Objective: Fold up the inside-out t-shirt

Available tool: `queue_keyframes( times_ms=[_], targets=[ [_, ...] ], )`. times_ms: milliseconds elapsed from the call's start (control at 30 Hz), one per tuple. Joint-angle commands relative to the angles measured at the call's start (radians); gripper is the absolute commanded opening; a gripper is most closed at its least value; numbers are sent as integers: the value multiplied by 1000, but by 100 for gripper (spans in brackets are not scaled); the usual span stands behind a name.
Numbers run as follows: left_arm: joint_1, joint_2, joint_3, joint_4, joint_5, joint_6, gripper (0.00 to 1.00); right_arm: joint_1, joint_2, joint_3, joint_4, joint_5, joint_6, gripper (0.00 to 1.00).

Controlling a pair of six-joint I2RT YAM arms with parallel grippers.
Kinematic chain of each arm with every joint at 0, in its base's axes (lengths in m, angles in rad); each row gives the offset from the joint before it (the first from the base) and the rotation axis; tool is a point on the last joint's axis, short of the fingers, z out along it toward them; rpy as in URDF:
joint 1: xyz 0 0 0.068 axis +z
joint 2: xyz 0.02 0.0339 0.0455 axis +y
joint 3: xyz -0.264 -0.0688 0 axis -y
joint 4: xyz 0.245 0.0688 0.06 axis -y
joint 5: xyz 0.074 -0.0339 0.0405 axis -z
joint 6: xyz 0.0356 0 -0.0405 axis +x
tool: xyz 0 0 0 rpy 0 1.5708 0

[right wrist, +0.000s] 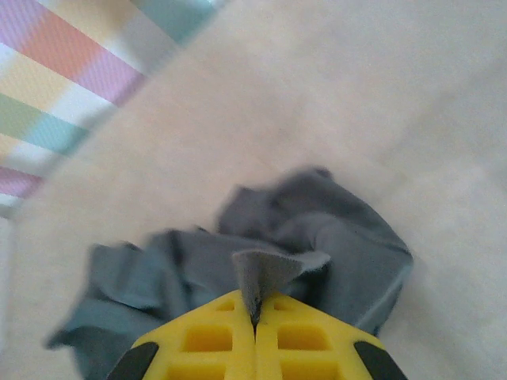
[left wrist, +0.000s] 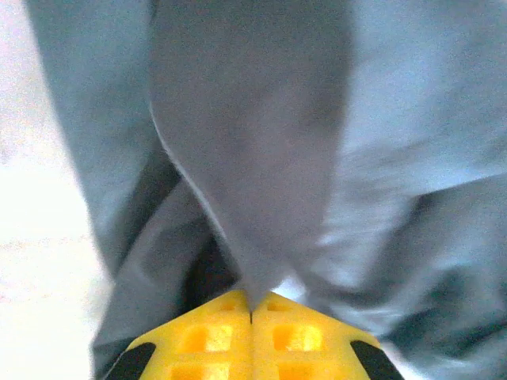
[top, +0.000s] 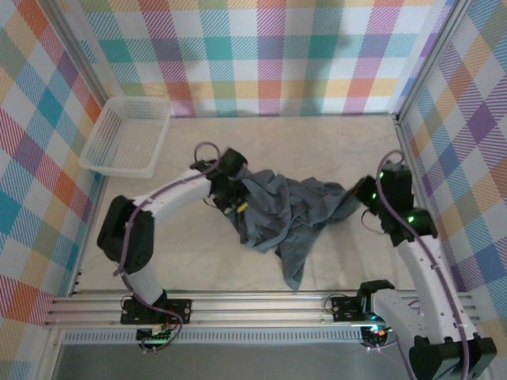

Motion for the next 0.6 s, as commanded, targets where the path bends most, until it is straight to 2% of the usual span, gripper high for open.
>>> queue_keyframes(
  times_ms=[0,100,200,300,433,567],
  targets=[
    [157,-195,246,100,-54,234,0,-5,94,337,127,12,-105,0],
    [290,-235,501,51,-61,328,0,-5,210,625,179,61,-222,0],
    [362,-289,645,39,-87,393,0,-5,280,783,225,100,-297,0],
    [383,-392,651,103,-134,443,0,-5,324,894,275,108,-344,0],
    [383,-526,587,255,-176,479,0,-5,365,996,388,36,-405,0],
    [382,-574,656,256,-236,507,0,-6,428,1185,413,3,-441,0]
  ],
)
